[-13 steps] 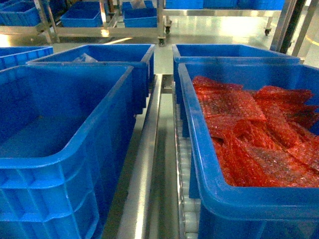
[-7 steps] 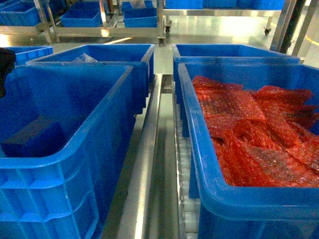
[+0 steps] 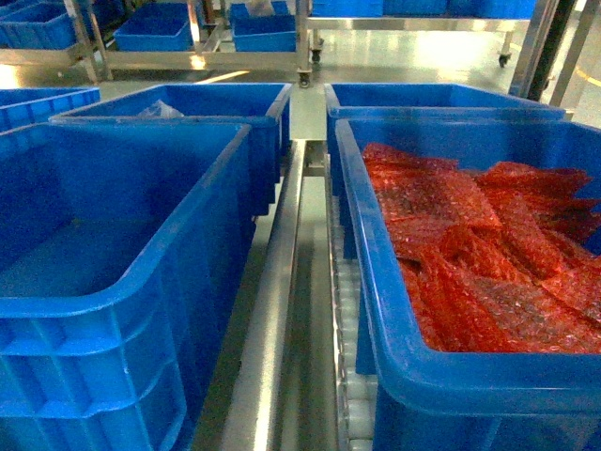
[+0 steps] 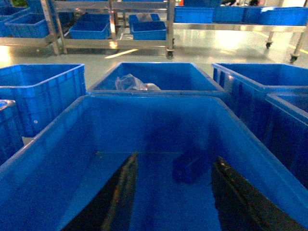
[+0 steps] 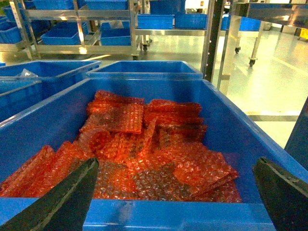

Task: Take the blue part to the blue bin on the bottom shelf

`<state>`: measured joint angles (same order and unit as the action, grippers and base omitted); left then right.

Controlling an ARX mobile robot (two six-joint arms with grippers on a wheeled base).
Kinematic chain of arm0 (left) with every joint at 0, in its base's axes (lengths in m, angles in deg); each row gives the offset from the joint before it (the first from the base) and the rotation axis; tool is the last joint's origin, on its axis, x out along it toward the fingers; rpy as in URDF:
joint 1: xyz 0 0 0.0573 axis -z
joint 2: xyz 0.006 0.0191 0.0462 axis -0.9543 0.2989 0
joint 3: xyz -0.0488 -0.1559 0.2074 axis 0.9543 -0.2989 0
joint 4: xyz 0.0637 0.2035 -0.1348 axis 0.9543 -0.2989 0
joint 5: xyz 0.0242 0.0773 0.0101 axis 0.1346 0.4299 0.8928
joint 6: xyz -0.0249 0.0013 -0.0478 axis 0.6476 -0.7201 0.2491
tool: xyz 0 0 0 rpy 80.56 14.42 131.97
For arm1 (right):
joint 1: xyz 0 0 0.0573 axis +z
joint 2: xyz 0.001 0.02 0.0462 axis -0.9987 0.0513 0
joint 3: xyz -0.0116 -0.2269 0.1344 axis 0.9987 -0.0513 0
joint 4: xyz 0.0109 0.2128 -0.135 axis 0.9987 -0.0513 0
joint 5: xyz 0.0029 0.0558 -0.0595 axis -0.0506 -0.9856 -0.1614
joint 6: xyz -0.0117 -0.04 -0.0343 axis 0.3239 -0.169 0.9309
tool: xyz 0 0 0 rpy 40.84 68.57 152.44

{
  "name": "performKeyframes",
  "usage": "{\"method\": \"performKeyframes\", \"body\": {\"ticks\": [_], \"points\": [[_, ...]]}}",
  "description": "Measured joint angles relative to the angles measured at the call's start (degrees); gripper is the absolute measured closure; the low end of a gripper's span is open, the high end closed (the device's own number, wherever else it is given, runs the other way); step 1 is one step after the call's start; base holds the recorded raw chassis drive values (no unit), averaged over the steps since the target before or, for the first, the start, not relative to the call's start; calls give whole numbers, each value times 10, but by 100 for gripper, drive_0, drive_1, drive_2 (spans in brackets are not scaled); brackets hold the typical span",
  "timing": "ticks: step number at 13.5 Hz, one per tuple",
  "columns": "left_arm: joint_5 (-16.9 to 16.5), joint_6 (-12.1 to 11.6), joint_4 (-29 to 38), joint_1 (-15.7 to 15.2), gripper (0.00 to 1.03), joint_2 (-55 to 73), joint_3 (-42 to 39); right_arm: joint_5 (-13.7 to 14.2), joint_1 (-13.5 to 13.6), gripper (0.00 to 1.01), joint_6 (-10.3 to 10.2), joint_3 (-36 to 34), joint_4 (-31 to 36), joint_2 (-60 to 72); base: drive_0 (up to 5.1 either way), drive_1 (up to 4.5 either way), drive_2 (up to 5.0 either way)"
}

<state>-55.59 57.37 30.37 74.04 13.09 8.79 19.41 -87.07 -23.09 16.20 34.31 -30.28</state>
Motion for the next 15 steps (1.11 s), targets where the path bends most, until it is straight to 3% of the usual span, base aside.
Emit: {"method": "performKeyframes", "body": {"ticks": [1,4,8,9,15], "points": [[-4,0,-3,-10,66,-14,-11,0,0,3,0,0,0,0,0,0,0],[-8,3,-29,-15,102,-89,-61,0,0,3,0,0,0,0,0,0,0],[-8,3,-87,-14,101,-189,-102,0,0,3,0,0,0,0,0,0,0],[-8,3,-56,-14,101,-197,-125,0,0,3,0,0,0,0,0,0,0],[-8,3,-219,-14,101,-365,-139,0,0,3,0,0,0,0,0,0,0]]}}
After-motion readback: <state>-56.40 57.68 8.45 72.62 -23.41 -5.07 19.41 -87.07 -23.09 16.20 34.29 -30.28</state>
